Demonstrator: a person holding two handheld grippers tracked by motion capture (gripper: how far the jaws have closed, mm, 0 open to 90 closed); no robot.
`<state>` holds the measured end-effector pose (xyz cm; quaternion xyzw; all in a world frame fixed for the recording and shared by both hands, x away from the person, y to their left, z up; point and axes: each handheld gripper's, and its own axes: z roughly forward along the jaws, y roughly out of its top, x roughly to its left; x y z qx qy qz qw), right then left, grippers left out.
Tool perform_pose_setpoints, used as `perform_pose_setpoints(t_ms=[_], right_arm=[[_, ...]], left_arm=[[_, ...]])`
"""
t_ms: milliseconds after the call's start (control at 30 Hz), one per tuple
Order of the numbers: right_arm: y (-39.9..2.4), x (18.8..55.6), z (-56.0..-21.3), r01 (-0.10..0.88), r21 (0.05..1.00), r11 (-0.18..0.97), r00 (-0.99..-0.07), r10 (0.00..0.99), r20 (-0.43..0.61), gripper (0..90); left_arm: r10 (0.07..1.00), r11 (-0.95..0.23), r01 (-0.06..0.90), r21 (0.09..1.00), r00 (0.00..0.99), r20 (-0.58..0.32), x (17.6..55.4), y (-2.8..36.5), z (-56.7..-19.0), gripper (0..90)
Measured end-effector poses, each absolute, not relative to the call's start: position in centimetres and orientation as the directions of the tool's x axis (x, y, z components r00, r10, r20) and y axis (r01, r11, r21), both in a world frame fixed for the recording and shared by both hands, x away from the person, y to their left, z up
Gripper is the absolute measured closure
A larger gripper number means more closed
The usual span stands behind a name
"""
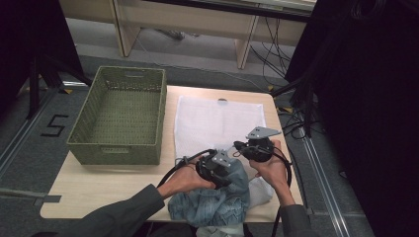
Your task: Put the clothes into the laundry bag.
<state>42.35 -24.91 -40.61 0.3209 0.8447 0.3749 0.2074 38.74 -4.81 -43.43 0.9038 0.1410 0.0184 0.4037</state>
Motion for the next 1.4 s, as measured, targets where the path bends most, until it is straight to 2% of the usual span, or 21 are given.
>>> perform_pose_setpoints(t_ms=[167, 200, 233, 267, 333, 433, 467, 500, 600, 633, 667, 733, 767, 867, 900, 933, 967, 1033, 1167, 1267, 1400], right_arm=[[-24.8, 42.3, -40.6, 0.387, 0.770, 0.507, -0.707, 0.699, -0.106, 90.0], [-24.7, 42.1, -40.5, 0.406, 0.763, 0.503, -0.704, 0.704, -0.089, 90.0], [-24.7, 42.3, -40.6, 0.380, 0.777, 0.503, -0.702, 0.704, -0.113, 90.0], [-24.7, 42.2, -40.5, 0.377, 0.777, 0.505, -0.703, 0.702, -0.115, 90.0], [-24.5, 42.2, -40.4, 0.372, 0.777, 0.508, -0.708, 0.697, -0.117, 90.0], [-24.4, 42.2, -40.3, 0.370, 0.772, 0.517, -0.720, 0.685, -0.113, 90.0], [-24.4, 42.2, -40.3, 0.376, 0.772, 0.513, -0.718, 0.688, -0.108, 90.0], [-24.4, 42.2, -40.3, 0.376, 0.769, 0.516, -0.721, 0.685, -0.108, 90.0], [-24.5, 42.2, -40.2, 0.380, 0.773, 0.508, -0.709, 0.697, -0.110, 90.0], [-24.5, 42.2, -40.2, 0.379, 0.773, 0.508, -0.709, 0.696, -0.110, 90.0], [-24.5, 42.2, -40.2, 0.374, 0.774, 0.512, -0.711, 0.694, -0.116, 90.0], [-24.4, 42.2, -40.2, 0.368, 0.775, 0.513, -0.714, 0.691, -0.118, 90.0], [-24.3, 42.1, -40.2, 0.365, 0.781, 0.507, -0.709, 0.695, -0.120, 90.0], [-24.1, 41.9, -40.0, 0.366, 0.780, 0.507, -0.713, 0.692, -0.116, 90.0], [-24.1, 41.8, -39.9, 0.355, 0.779, 0.518, -0.719, 0.683, -0.127, 90.0], [-24.0, 41.7, -39.8, 0.365, 0.775, 0.516, -0.722, 0.682, -0.114, 90.0], [-23.9, 41.6, -39.8, 0.359, 0.781, 0.511, -0.719, 0.685, -0.118, 90.0], [-23.8, 41.4, -39.8, 0.358, 0.780, 0.512, -0.721, 0.683, -0.117, 90.0], [-23.9, 41.3, -39.6, 0.355, 0.780, 0.515, -0.723, 0.680, -0.120, 90.0], [-23.8, 41.3, -39.5, 0.340, 0.785, 0.518, -0.719, 0.681, -0.137, 90.0], [-23.4, 41.3, -39.2, 0.344, 0.783, 0.519, -0.723, 0.678, -0.132, 90.0]], left_arm=[[0.326, -0.594, 0.253, 0.763, 0.943, -0.059, 39.0, -2.1, -40.9, 42.2], [0.341, -0.606, 0.233, 0.761, 0.940, -0.016, 39.4, -1.5, -40.5, 41.6], [0.358, -0.622, 0.222, 0.751, 0.933, 0.021, 39.9, -1.1, -40.3, 40.5], [0.399, -0.621, 0.233, 0.749, 0.916, 0.047, 40.7, -0.8, -40.3, 38.3], [0.443, -0.588, 0.265, 0.764, 0.896, 0.030, 42.1, -0.7, -40.8, 35.4], [0.440, -0.586, 0.252, 0.770, 0.897, 0.042, 43.4, -1.4, -42.2, 34.4], [0.422, -0.585, 0.253, 0.770, 0.906, 0.024, 43.6, -1.8, -42.7, 36.7], [0.412, -0.565, 0.268, 0.780, 0.911, -0.015, 43.6, -2.2, -43.2, 44.2], [0.345, -0.621, 0.215, 0.754, 0.939, 0.016, 43.0, -3.2, -43.8, 72.7], [0.346, -0.603, 0.233, 0.763, 0.938, -0.013, 42.4, -3.8, -44.2, 78.4], [0.330, -0.619, 0.223, 0.753, 0.944, -0.009, 42.0, -4.3, -44.5, 81.8], [0.289, -0.693, 0.165, 0.702, 0.956, 0.060, 41.4, -5.3, -45.0, 83.3], [0.282, -0.705, 0.157, 0.692, 0.957, 0.069, 41.3, -5.7, -45.2, 83.1], [0.350, -0.653, 0.239, 0.719, 0.937, 0.007, 41.6, -6.3, -45.9, 77.0], [0.343, -0.665, 0.241, 0.707, 0.939, 0.003, 42.0, -5.9, -45.7, 73.4], [0.376, -0.625, 0.279, 0.730, 0.926, -0.032, 41.9, -5.8, -45.5, 67.9], [0.353, -0.651, 0.253, 0.716, 0.936, -0.011, 42.0, -5.1, -44.9, 59.6], [0.393, -0.580, 0.288, 0.762, 0.918, -0.048, 41.7, -4.2, -44.0, 48.2], [0.421, -0.503, 0.310, 0.807, 0.903, -0.084, 42.5, -1.7, -42.0, 36.4], [0.484, -0.477, 0.351, 0.806, 0.870, -0.093, 44.1, -0.5, -41.6, 38.5], [0.504, -0.484, 0.372, 0.792, 0.859, -0.095, 45.6, -0.7, -42.6, 49.4]])
